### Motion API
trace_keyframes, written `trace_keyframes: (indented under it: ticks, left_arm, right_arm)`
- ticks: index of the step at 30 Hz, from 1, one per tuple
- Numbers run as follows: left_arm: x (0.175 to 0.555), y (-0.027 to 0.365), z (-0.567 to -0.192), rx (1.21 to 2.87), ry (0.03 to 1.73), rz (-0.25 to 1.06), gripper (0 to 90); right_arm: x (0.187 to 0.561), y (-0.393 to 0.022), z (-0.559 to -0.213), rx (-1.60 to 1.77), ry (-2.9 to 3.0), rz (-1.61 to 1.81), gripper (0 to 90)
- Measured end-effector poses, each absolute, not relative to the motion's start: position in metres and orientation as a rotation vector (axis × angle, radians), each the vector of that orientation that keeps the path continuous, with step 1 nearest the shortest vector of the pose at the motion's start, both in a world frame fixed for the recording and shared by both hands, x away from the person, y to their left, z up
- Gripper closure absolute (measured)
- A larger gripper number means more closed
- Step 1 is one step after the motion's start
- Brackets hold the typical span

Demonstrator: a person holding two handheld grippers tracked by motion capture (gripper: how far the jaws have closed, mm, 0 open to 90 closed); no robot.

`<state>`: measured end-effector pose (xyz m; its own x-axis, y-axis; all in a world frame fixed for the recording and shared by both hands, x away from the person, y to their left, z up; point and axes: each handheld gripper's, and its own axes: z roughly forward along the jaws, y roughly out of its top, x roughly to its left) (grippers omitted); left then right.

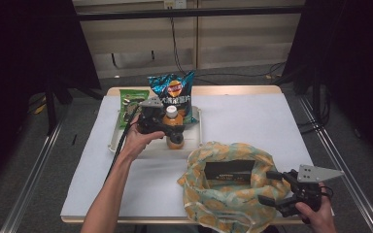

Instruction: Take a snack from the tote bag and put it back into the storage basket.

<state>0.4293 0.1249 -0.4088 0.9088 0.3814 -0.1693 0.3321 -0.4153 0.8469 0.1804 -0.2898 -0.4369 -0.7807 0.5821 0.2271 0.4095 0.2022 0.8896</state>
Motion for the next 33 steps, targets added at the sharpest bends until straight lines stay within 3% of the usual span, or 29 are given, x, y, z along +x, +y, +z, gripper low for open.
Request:
trace_keyframes:
  ticks: [33]
  left_arm:
    - [0.434, 0.127, -0.421, 2.092, 0.352, -0.006, 30.1]
  right_arm:
    - [0.182, -0.29, -0.438, 0.965, 2.31, 1.628, 10.4]
